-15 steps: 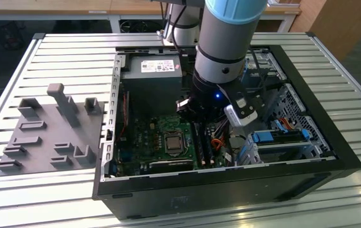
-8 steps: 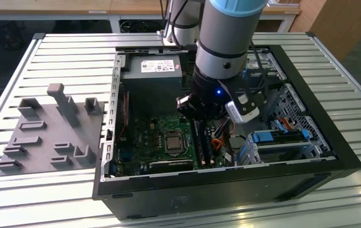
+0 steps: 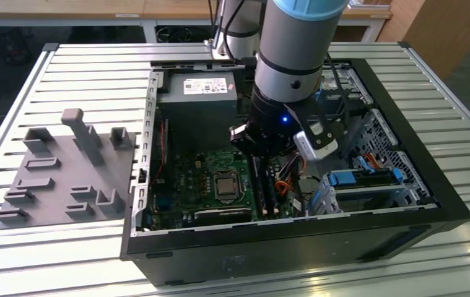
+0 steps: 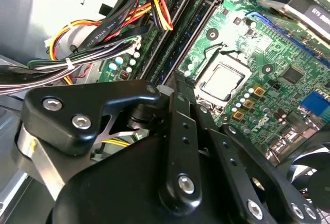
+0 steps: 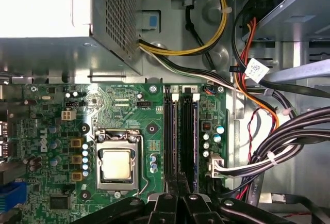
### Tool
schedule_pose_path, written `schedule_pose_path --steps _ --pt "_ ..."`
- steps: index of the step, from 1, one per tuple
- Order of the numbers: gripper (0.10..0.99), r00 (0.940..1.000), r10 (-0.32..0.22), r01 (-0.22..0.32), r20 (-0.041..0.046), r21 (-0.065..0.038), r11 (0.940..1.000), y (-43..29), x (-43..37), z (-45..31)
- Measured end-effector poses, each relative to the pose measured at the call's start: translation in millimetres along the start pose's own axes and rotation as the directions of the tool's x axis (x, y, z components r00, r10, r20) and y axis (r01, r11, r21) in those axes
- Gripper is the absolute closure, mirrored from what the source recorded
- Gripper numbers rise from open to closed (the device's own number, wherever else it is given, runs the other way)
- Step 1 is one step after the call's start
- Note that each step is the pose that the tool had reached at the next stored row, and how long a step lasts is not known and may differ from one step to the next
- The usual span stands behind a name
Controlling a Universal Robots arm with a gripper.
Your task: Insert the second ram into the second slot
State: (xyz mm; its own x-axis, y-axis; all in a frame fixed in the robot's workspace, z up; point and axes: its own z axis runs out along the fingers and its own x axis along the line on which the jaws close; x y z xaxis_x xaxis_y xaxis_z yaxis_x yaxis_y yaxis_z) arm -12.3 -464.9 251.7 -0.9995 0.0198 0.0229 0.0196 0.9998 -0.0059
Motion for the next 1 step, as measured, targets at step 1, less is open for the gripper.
schedule_pose_path --steps 1 --pt "0.980 1.0000 0.000 0.000 0.0000 0.000 1.0000 0.0 0.0 0.0"
